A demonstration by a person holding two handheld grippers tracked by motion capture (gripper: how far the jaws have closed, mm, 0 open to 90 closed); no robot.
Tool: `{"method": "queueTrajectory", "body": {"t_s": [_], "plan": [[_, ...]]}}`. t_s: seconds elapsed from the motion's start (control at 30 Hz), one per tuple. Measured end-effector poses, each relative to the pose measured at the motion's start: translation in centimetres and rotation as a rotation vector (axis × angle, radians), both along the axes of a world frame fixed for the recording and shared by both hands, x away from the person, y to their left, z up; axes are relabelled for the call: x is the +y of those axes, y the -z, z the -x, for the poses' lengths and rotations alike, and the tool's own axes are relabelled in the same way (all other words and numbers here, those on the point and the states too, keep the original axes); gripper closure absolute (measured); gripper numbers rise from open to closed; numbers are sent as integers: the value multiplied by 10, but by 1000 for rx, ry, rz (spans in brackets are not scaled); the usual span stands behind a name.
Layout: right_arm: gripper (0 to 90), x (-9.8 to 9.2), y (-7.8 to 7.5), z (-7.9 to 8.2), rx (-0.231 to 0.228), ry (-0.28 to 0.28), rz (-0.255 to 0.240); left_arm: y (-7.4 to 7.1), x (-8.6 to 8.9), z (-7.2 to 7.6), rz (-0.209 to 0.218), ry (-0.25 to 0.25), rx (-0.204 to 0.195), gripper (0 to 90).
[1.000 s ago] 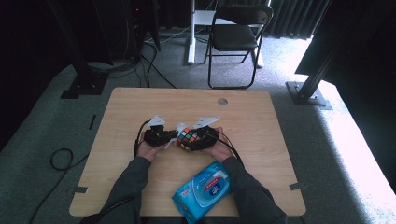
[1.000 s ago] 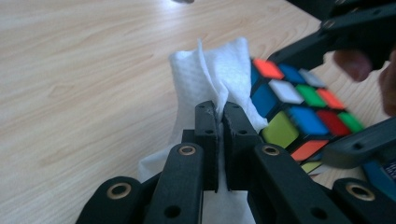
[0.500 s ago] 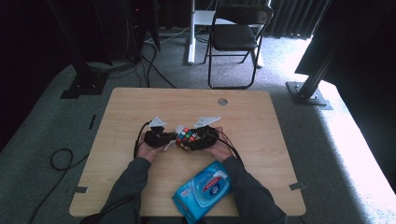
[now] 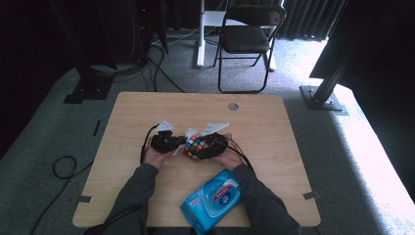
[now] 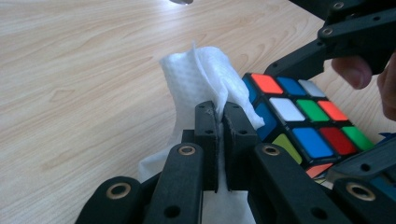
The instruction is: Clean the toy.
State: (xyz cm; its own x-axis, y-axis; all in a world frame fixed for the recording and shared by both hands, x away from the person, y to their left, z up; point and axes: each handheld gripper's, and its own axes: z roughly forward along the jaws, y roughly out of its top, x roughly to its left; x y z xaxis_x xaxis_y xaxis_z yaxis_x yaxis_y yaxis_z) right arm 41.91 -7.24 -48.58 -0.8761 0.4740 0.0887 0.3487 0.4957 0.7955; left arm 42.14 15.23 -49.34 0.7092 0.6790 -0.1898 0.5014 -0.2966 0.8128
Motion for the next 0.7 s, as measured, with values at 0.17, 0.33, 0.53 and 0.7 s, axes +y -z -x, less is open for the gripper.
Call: {"method": "queueTrajectory", "body": {"t_s": [0.17, 0.33, 0.53, 0.7], "plan": [[343, 0, 1, 0, 1, -5, 7, -7, -1, 2, 8, 7, -20, 861], [343, 0, 1, -1, 3, 2, 10, -14, -2, 5, 22, 13, -38, 861], [343, -2, 2, -1, 4, 15, 5, -18, -3, 7, 28, 22, -51, 860], [343, -4, 0, -2, 8, 22, -9, -13, -1, 6, 25, 14, -39, 860]]}}
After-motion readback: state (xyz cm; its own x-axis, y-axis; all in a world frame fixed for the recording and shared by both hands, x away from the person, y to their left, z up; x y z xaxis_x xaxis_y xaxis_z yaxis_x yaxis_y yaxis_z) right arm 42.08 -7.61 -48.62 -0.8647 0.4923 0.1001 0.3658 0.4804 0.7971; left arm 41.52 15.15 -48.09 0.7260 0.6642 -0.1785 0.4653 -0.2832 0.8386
